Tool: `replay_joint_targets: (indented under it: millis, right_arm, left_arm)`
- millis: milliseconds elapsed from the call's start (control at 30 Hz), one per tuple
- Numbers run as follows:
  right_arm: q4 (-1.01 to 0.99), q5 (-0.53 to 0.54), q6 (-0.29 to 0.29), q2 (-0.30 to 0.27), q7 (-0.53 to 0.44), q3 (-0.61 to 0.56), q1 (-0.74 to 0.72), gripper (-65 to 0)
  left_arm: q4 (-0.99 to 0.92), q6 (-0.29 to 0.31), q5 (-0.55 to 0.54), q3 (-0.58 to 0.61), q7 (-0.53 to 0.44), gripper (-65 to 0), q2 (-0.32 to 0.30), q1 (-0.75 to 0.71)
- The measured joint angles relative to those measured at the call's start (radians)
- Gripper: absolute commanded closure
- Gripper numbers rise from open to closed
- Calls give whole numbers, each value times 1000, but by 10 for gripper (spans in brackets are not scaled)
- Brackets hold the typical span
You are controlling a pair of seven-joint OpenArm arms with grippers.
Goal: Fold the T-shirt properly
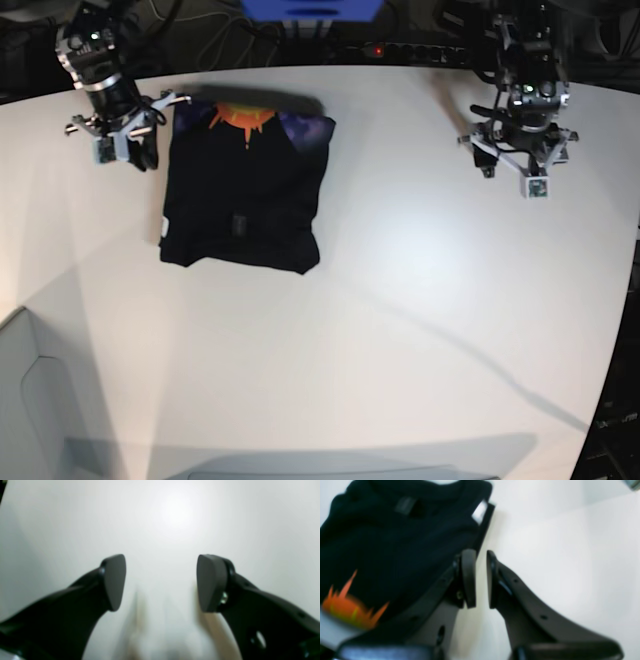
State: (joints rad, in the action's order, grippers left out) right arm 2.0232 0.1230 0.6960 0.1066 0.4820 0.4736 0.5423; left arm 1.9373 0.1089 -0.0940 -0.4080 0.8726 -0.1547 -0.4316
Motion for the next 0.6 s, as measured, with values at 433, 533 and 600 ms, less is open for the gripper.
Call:
replay_joint_targets:
  millis: [433, 533, 600]
  right_arm:
    - [-96, 8, 0, -36, -7, -201, 55, -65]
    - [-99, 8, 0, -76, -11, -195, 51, -65]
    - [-99, 8, 0, -88, -10, -196, 51, -65]
  left_arm:
    - [3, 0, 2, 0, -12, -426, 0, -103]
    - [4, 0, 0, 0, -10, -426, 0, -120]
    - [4, 0, -1, 0, -9, -426, 2, -128]
